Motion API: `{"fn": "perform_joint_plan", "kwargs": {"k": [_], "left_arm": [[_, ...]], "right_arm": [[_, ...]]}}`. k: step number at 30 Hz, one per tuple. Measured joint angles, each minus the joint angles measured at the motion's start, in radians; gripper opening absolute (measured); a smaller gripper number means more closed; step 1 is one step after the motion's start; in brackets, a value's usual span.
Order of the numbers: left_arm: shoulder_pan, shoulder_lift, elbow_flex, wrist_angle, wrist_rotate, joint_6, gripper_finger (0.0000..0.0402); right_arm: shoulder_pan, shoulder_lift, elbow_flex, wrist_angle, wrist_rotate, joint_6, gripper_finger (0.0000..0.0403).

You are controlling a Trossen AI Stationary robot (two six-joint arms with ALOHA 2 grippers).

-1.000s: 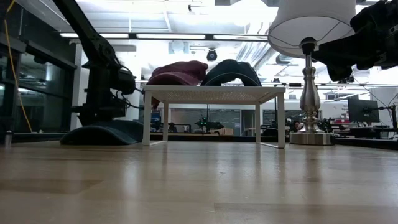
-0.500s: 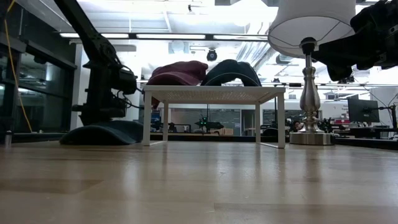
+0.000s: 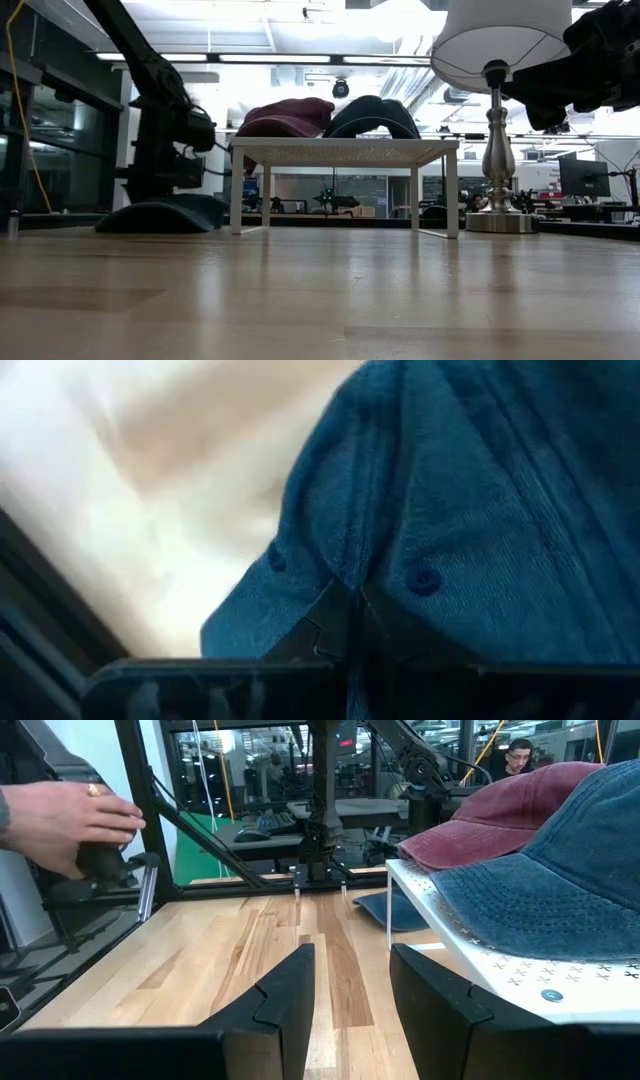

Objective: Pick & Place hat
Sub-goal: Stack the blue cap on top of the blue cap on the shelf

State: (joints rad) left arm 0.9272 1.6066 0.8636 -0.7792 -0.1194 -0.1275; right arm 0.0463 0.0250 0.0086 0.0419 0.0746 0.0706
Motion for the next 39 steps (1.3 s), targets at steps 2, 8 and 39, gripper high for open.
{"fn": "perform_joint_plan", "kwargs": {"k": [2,8,39], "left_arm": [[0.014,-0.034,-0.003,-0.030,0.009,-0.004,0.0002],[0.051,-0.148,0.001,-0.080,0.027,-0.016,0.0001],[0.068,-0.732,0.004,-0.204,0.180,-0.099,0.0000]], "right_arm": [[0.000,0.000,0.000,0.000,0.000,0.000,0.0126],[0.000,0.000,0.000,0.000,0.000,0.000,0.0126],[0.000,0.000,0.000,0.000,0.000,0.000,0.0126]]}}
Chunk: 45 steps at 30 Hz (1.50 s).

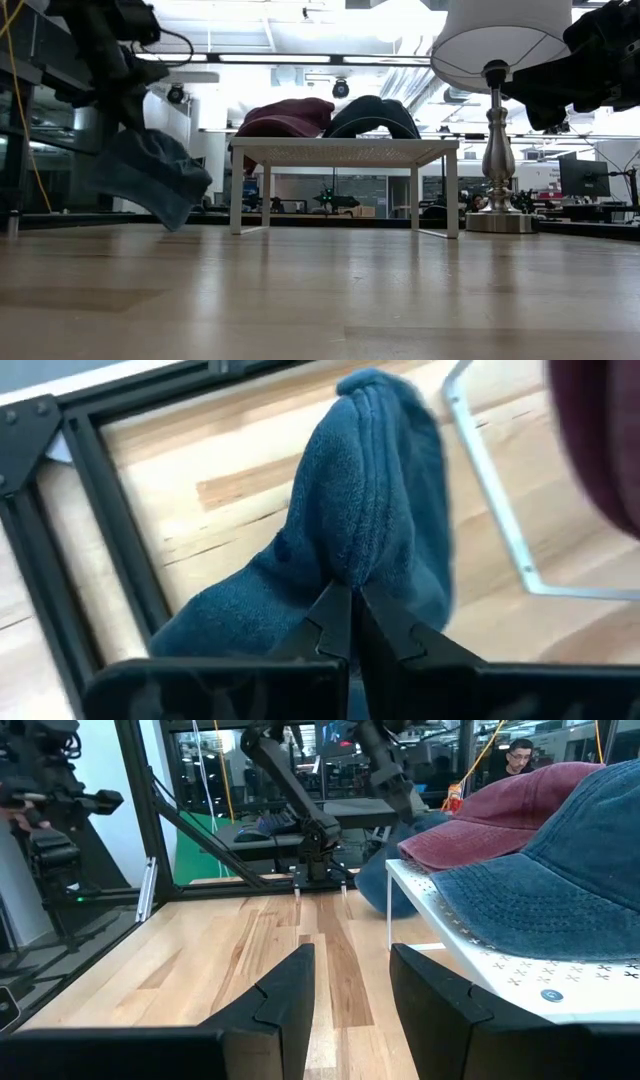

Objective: Pick & Place hat
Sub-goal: Stack the blue cap on top of the blue cap on the shelf

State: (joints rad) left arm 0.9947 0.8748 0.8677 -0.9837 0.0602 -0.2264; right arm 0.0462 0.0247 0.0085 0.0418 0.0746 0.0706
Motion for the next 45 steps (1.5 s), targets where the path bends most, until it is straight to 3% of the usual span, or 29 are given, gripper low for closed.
{"fn": "perform_joint_plan", "kwargs": {"k": [7,16,34,38,45], "left_arm": [[0.000,-0.078,0.048,-0.060,0.063,0.009,0.0000],[0.000,-0.092,0.288,-0.230,0.038,0.038,0.0000],[0.000,-0.070,0.640,-0.242,0.352,-0.061,0.0000],[0.000,-0.057,0.686,-0.228,0.437,-0.079,0.0000],[0.000,-0.048,0.696,-0.073,0.561,-0.127,0.0000]], "right_arm": [[0.000,0.000,0.000,0.000,0.000,0.000,0.0126],[0.000,0.000,0.000,0.000,0.000,0.000,0.0126],[0.000,0.000,0.000,0.001,0.036,-0.027,0.0126],[0.000,0.000,0.000,0.006,0.087,-0.027,0.0126],[0.000,0.000,0.000,0.024,0.062,0.010,0.0126]]}}
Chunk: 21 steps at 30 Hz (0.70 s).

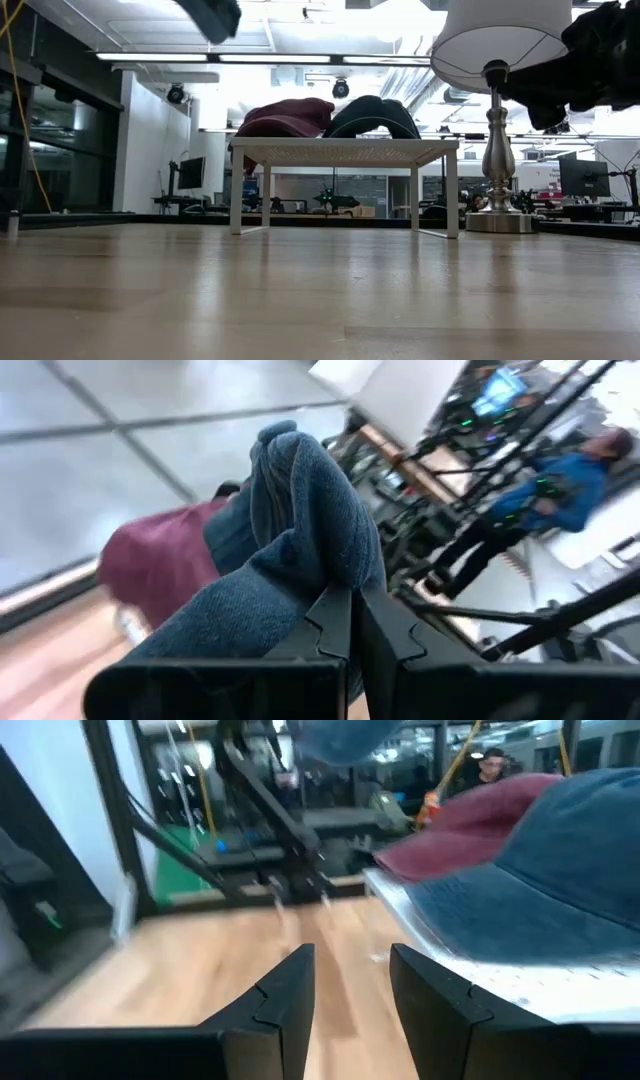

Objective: Pick & Place hat
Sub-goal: Stack the blue cap on top of the blue cap on the shelf

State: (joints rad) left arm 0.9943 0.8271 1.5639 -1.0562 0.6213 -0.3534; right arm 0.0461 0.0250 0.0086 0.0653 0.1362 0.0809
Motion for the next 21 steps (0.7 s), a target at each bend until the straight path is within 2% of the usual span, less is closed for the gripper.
{"fn": "perform_joint_plan", "kwargs": {"k": [3,12,21], "left_arm": [[0.000,0.011,0.000,0.058,0.030,-0.004,0.0000],[0.000,0.059,-0.002,0.151,0.107,0.009,0.0000],[0.000,0.084,-0.002,0.252,0.124,0.116,0.0000]], "right_arm": [[0.000,0.000,0.000,0.061,-0.016,0.080,0.0126],[0.000,0.000,0.000,0.187,0.005,0.472,0.0126],[0.000,0.003,0.001,0.201,0.095,0.639,0.0126]]}}
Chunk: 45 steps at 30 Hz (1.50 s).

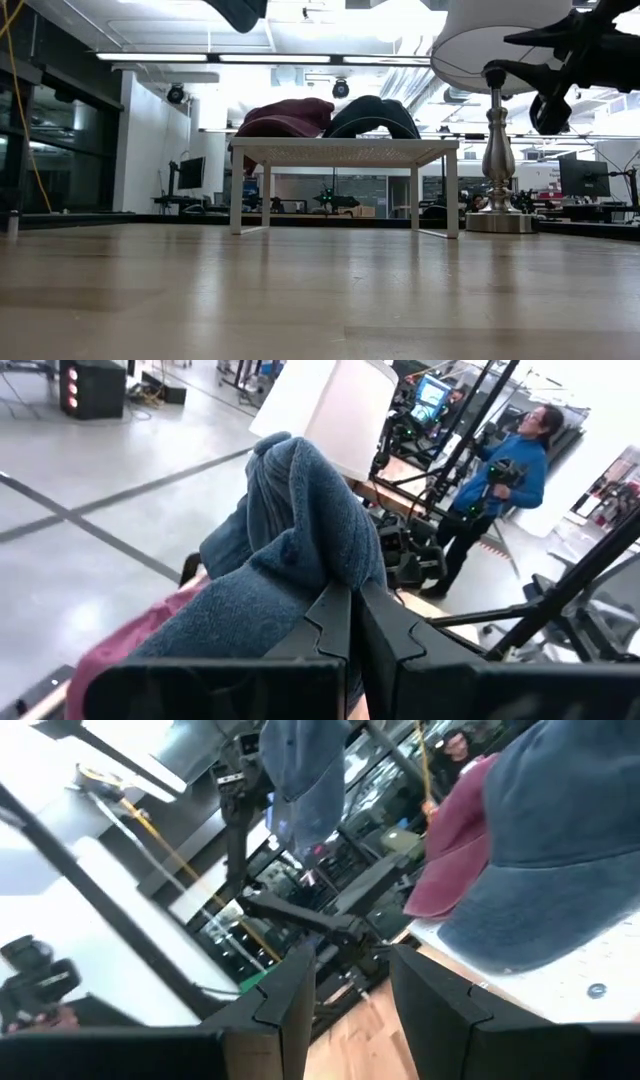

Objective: Pick & Place hat
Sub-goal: Stack the blue cap on top of the blue cap on the shelf

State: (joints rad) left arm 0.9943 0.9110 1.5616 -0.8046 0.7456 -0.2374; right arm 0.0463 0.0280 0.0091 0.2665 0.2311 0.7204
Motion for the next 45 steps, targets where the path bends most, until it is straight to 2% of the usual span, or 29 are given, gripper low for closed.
{"fn": "perform_joint_plan", "kwargs": {"k": [5,8,17,25,31,37,45], "left_arm": [[-0.005,0.013,0.000,0.010,-0.014,0.052,0.0000],[-0.047,0.026,0.000,0.034,-0.033,0.077,0.0000],[-0.242,0.052,0.000,0.154,-0.137,0.102,0.0000],[-0.424,0.082,0.000,0.167,-0.339,0.162,0.0000],[-0.560,0.122,0.000,0.168,-0.498,0.210,0.0000],[-0.677,0.164,0.000,0.184,-0.692,0.269,0.0000],[-0.792,0.215,0.000,0.292,-0.894,0.351,0.0000]], "right_arm": [[0.000,0.033,0.032,-0.002,0.098,-0.018,0.0126],[0.000,0.088,0.073,-0.005,0.145,-0.049,0.0126],[0.000,0.398,0.321,-0.051,0.173,-0.163,0.0126],[0.000,0.725,0.595,-0.086,0.187,-0.265,0.0126],[0.000,0.928,0.795,-0.130,0.253,-0.276,0.0126],[0.000,1.070,0.943,-0.134,0.259,-0.276,0.0126],[0.000,1.208,1.104,-0.154,0.183,-0.325,0.0126]]}}
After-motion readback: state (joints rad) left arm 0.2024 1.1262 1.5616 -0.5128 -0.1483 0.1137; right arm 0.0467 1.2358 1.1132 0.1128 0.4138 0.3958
